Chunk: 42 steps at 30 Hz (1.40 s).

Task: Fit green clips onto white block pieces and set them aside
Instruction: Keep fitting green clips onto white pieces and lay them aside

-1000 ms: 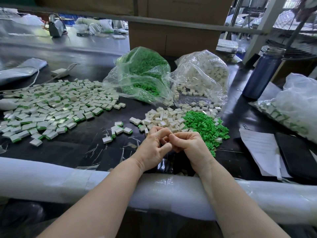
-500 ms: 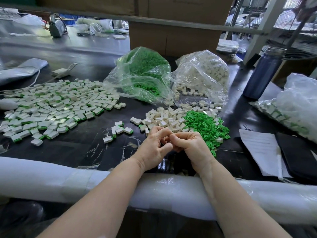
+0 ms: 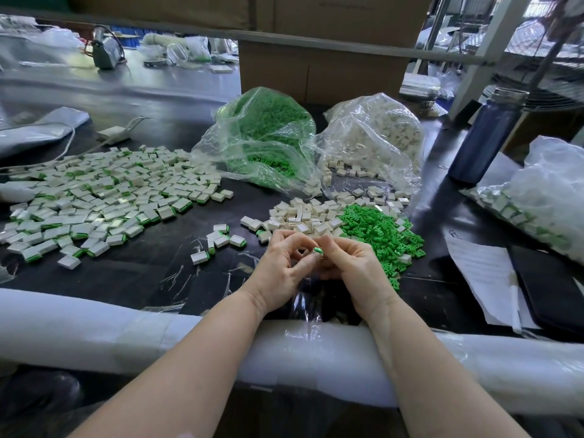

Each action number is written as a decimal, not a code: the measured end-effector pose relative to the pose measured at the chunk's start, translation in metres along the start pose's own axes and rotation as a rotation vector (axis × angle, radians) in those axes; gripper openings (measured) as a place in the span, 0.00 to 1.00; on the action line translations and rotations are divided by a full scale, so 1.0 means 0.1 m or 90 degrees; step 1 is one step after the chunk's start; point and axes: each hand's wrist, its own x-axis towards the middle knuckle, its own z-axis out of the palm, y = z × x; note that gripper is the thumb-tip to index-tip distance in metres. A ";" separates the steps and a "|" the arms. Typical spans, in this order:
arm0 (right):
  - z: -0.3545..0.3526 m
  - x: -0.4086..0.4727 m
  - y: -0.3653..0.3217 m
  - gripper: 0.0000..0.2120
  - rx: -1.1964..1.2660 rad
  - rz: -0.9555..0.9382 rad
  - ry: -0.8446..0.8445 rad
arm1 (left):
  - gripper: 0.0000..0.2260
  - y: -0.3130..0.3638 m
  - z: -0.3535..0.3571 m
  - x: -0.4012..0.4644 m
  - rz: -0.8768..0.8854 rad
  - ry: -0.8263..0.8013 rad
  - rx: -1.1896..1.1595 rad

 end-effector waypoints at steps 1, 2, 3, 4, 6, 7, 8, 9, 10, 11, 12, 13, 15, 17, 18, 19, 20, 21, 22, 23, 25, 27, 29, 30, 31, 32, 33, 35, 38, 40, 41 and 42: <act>-0.01 0.00 0.01 0.12 -0.010 -0.005 0.013 | 0.02 -0.01 0.00 0.01 -0.001 0.008 0.005; -0.01 0.00 0.01 0.10 -0.023 -0.011 0.029 | 0.03 -0.02 0.00 0.01 -0.003 0.015 0.009; -0.02 0.00 0.01 0.07 -0.036 -0.019 0.048 | 0.03 -0.02 0.00 0.01 -0.005 0.020 0.013; -0.03 0.01 0.01 0.04 -0.048 -0.030 0.064 | 0.04 -0.03 0.00 0.01 -0.008 0.022 0.017; -0.03 0.00 0.00 0.04 -0.075 -0.050 0.081 | 0.05 -0.04 0.00 0.01 -0.011 0.020 0.024; -0.03 0.00 0.00 0.04 -0.094 -0.057 0.084 | 0.06 -0.04 0.00 0.02 -0.012 0.017 0.027; -0.03 0.00 0.00 0.04 -0.114 -0.061 0.088 | 0.07 -0.05 0.00 0.02 -0.013 0.013 0.030; -0.03 0.00 0.00 0.04 -0.132 -0.066 0.093 | 0.07 -0.04 0.00 0.02 -0.013 0.010 0.033; -0.03 0.00 0.01 0.06 -0.147 -0.072 0.100 | 0.07 -0.04 0.00 0.01 -0.013 0.008 0.036; -0.02 0.01 0.01 0.07 -0.162 -0.077 0.105 | 0.07 -0.04 0.00 0.01 -0.013 0.007 0.040; -0.02 0.01 0.02 0.07 -0.178 -0.081 0.108 | 0.07 -0.04 0.01 0.02 -0.012 0.006 0.044; -0.02 0.02 0.02 0.07 -0.193 -0.083 0.109 | 0.07 -0.04 0.01 0.02 -0.013 0.006 0.047; -0.02 0.03 0.02 0.06 -0.217 -0.084 0.108 | 0.07 -0.03 0.00 0.02 -0.015 0.006 0.050; -0.02 0.03 0.02 0.06 -0.229 -0.088 0.108 | 0.07 -0.03 0.00 0.02 -0.018 0.010 0.051; -0.02 0.03 0.02 0.05 -0.236 -0.096 0.111 | 0.07 -0.04 0.00 0.02 -0.019 0.016 0.055; -0.02 0.03 0.02 0.05 -0.245 -0.108 0.116 | 0.07 -0.04 0.00 0.02 -0.020 0.026 0.059; -0.02 0.03 0.02 0.06 -0.254 -0.123 0.124 | 0.07 -0.04 0.00 0.03 -0.024 0.044 0.060; -0.02 0.03 0.01 0.06 -0.259 -0.137 0.137 | 0.07 -0.05 0.00 0.03 -0.031 0.066 0.059; -0.03 0.02 0.01 0.07 -0.260 -0.147 0.153 | 0.06 -0.06 -0.01 0.03 -0.041 0.092 0.055; -0.03 0.02 0.00 0.07 -0.256 -0.154 0.170 | 0.05 -0.06 -0.01 0.04 -0.052 0.120 0.049; -0.05 0.02 0.00 0.07 -0.248 -0.158 0.201 | 0.04 -0.08 -0.03 0.05 -0.078 0.185 0.034; -0.05 0.02 0.00 0.08 -0.249 -0.159 0.226 | 0.04 -0.10 -0.05 0.05 -0.111 0.253 0.005; -0.06 0.03 0.01 0.09 -0.261 -0.161 0.251 | 0.05 -0.11 -0.08 0.06 -0.136 0.324 -0.002; -0.07 0.03 0.01 0.09 -0.269 -0.161 0.263 | 0.05 -0.12 -0.10 0.07 -0.143 0.357 0.010; -0.07 0.03 0.01 0.09 -0.276 -0.162 0.276 | 0.06 -0.13 -0.11 0.07 -0.146 0.386 0.027; -0.08 0.04 0.02 0.08 -0.282 -0.163 0.288 | 0.07 -0.14 -0.12 0.07 -0.149 0.409 0.045; -0.09 0.04 0.02 0.08 -0.287 -0.164 0.302 | 0.08 -0.14 -0.13 0.08 -0.151 0.428 0.063; -0.10 0.04 0.02 0.08 -0.294 -0.162 0.337 | 0.10 -0.15 -0.14 0.08 -0.159 0.454 0.089; -0.13 0.05 0.03 0.08 -0.323 -0.154 0.397 | 0.12 -0.17 -0.15 0.09 -0.199 0.452 0.136; -0.15 0.06 0.04 0.09 -0.345 -0.138 0.433 | 0.13 -0.19 -0.14 0.08 -0.219 0.435 0.178; -0.16 0.07 0.04 0.09 -0.350 -0.132 0.447 | 0.13 -0.19 -0.14 0.07 -0.221 0.426 0.201; -0.17 0.07 0.04 0.09 -0.353 -0.127 0.456 | 0.12 -0.20 -0.14 0.07 -0.222 0.416 0.223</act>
